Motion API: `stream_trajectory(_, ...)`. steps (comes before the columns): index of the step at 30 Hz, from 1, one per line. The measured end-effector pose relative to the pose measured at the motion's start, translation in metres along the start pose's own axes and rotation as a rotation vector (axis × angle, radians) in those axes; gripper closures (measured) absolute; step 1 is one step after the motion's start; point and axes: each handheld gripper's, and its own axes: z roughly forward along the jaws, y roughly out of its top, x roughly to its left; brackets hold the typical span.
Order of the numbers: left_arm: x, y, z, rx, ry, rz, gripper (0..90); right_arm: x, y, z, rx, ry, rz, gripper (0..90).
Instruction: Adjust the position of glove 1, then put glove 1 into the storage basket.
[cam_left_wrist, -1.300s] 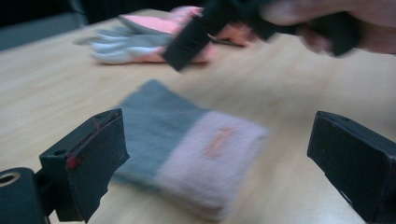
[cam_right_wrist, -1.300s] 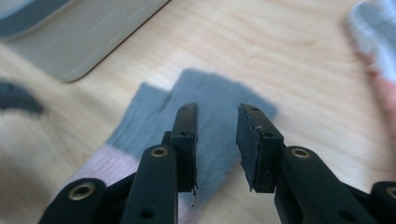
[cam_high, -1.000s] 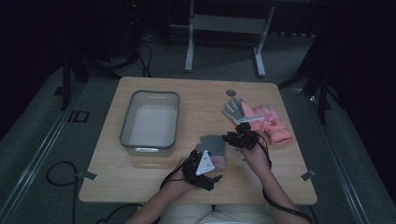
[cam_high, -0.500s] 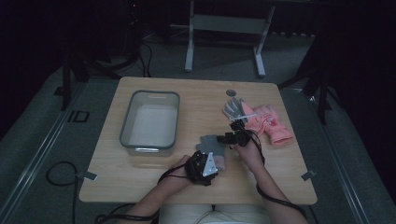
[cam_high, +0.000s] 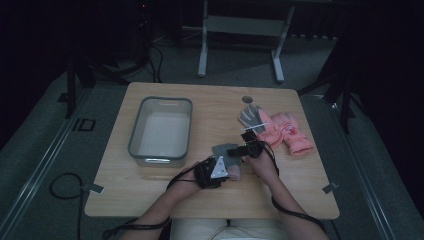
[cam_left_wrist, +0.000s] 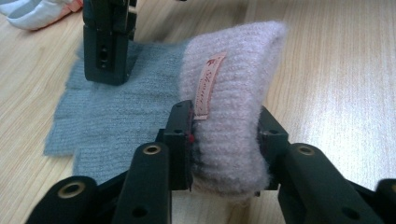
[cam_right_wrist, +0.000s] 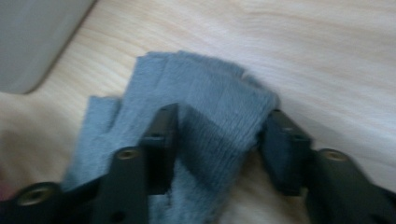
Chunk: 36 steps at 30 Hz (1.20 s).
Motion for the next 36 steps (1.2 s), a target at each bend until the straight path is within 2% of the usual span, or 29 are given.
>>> stream_trajectory(4,0.003,0.003,-0.001,0.022,-0.022,-0.007,67.6,0.003,0.002,0.004,0.026,0.061,0.010,67.9)
stream_trajectory(9,0.007,0.003,-0.002,0.017,-0.043,-0.060,68.5,0.009,0.004,0.000,-0.004,0.074,-0.015,73.2)
stream_trajectory(10,0.007,0.003,-0.002,0.017,-0.043,-0.060,68.7,0.009,0.004,0.000,-0.004,0.074,-0.015,73.2)
stream_trajectory(11,0.009,0.003,-0.004,0.018,-0.045,-0.075,69.0,0.010,0.004,-0.005,-0.023,0.077,-0.016,73.6)
stream_trajectory(19,0.015,0.019,-0.016,0.025,-0.034,-0.043,69.6,0.014,0.010,-0.028,-0.094,0.077,-0.027,74.3)
stream_trajectory(20,0.018,0.026,-0.021,0.024,-0.032,-0.026,69.6,0.015,0.011,-0.032,-0.104,0.081,-0.027,74.4)
stream_trajectory(25,0.023,0.039,-0.035,0.017,-0.019,0.002,69.5,0.019,0.016,-0.049,-0.147,0.086,-0.038,74.4)
stream_trajectory(26,0.025,0.045,-0.043,0.014,-0.008,0.020,69.4,0.020,0.020,-0.056,-0.160,0.098,-0.039,74.4)
stream_trajectory(31,0.035,0.052,-0.060,0.015,-0.004,0.032,69.3,0.030,0.030,-0.067,-0.188,0.096,-0.062,74.4)
stream_trajectory(36,0.043,0.055,-0.072,0.018,0.004,0.042,69.3,0.037,0.040,-0.071,-0.208,0.099,-0.067,74.4)
